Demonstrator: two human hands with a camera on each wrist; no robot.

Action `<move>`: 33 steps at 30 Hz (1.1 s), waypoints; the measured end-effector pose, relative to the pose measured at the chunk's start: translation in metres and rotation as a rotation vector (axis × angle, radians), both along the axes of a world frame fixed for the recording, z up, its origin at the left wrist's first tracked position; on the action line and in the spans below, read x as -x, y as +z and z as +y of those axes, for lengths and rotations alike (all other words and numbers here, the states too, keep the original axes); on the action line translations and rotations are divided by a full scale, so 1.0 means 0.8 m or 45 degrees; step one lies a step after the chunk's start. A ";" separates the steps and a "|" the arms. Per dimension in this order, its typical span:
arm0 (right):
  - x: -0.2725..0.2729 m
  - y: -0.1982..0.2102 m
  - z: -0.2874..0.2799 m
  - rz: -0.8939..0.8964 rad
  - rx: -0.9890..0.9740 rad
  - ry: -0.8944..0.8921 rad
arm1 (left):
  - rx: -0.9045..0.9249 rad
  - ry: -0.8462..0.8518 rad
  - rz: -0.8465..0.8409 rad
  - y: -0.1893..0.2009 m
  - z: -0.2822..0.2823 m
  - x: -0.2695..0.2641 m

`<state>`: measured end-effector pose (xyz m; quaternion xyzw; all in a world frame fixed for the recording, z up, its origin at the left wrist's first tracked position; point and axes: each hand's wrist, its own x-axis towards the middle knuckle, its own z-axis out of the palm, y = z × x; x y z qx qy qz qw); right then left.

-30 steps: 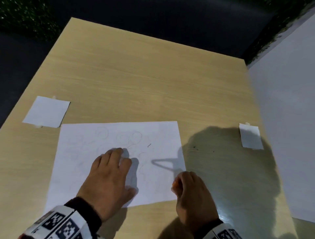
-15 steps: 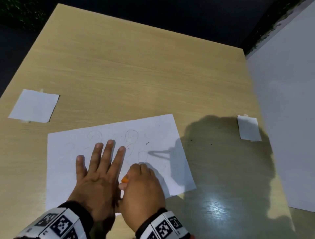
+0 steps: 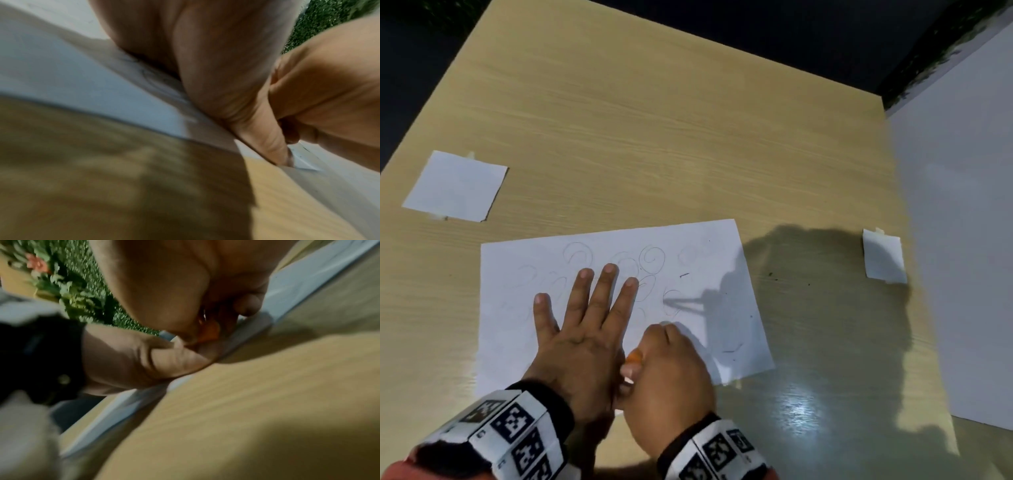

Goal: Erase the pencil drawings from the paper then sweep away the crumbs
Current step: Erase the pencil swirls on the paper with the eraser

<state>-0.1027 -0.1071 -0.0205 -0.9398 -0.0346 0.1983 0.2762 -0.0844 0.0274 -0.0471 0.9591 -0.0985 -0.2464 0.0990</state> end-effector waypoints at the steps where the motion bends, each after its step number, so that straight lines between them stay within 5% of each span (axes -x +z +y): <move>1: -0.005 -0.005 -0.011 -0.047 -0.006 -0.070 | 0.002 0.001 0.042 0.002 0.000 -0.002; 4: -0.032 -0.011 -0.078 -0.061 0.315 -0.223 | 0.059 0.062 0.084 0.006 -0.007 -0.002; 7: -0.050 0.006 -0.114 -0.222 0.344 -0.461 | 0.053 0.078 0.099 0.006 -0.011 -0.003; 11: -0.021 0.014 -0.040 0.045 -0.001 -0.157 | 0.031 0.036 0.015 -0.001 -0.010 0.001; 13: 0.001 0.010 -0.008 0.003 -0.087 0.002 | -0.015 0.004 -0.026 -0.006 -0.009 0.003; 20: -0.046 0.005 -0.124 -0.125 0.385 -0.483 | 0.071 0.055 -0.076 -0.008 -0.006 0.004; 22: -0.041 0.016 -0.100 -0.087 0.369 -0.359 | 0.059 0.057 -0.054 -0.011 -0.008 0.005; 26: -0.004 0.017 -0.022 0.102 -0.065 0.073 | -0.041 -0.027 -0.027 -0.013 -0.008 0.006; 29: -0.018 0.004 -0.058 -0.111 0.059 -0.163 | -0.042 -0.036 -0.024 -0.015 -0.003 0.005; 33: -0.039 0.005 -0.126 -0.111 0.335 -0.424 | -0.052 -0.017 -0.048 -0.014 -0.005 0.007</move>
